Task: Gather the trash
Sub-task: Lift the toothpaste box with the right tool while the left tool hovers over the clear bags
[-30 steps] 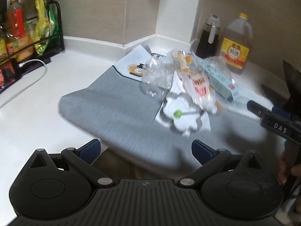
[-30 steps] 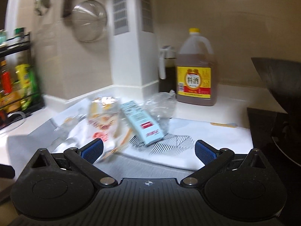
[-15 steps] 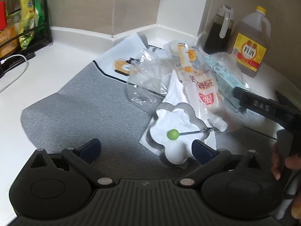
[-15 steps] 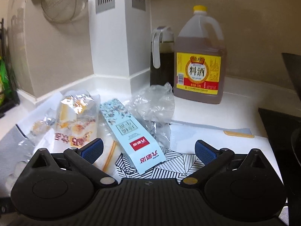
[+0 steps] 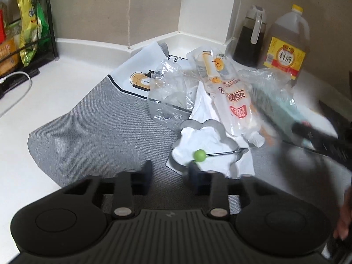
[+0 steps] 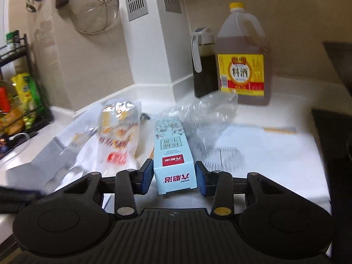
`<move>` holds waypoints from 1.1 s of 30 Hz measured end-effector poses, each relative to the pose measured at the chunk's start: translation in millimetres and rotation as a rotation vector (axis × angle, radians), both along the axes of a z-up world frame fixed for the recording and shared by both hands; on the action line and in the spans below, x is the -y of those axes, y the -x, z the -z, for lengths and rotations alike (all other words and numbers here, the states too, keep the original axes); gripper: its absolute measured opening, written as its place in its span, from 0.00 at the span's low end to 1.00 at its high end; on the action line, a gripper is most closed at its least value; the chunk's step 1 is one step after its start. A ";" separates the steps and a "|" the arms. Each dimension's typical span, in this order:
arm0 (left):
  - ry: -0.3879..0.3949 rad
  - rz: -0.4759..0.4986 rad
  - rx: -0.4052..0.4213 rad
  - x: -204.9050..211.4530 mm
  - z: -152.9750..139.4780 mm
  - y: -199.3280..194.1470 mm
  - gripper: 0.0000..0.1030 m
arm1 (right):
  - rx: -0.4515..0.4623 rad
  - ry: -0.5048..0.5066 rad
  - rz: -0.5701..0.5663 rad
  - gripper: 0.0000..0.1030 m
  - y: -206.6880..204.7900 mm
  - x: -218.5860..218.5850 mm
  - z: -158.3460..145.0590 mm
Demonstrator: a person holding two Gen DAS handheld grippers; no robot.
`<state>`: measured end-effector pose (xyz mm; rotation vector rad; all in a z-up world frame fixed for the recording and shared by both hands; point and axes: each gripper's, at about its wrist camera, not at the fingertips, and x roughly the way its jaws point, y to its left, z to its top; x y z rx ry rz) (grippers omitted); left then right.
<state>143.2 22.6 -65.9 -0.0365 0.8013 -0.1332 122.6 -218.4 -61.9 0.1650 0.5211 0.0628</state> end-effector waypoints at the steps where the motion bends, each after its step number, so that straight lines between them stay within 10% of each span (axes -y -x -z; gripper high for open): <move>1: 0.008 0.004 0.001 -1.7 -0.1 1.2 0.31 | 0.000 -0.009 -0.011 0.42 8.7 2.1 0.3; 6: 0.011 0.009 0.006 0.5 -0.1 3.7 0.34 | -0.048 -0.064 -0.020 0.42 22.5 10.8 10.3; 13: -0.009 0.028 0.030 -5.1 -0.3 15.2 0.65 | -0.081 -0.098 -0.020 0.44 29.5 3.0 17.4; 33: 0.069 0.081 0.071 -19.6 -22.2 30.9 0.84 | -0.042 -0.068 -0.003 0.44 61.4 -1.3 -7.2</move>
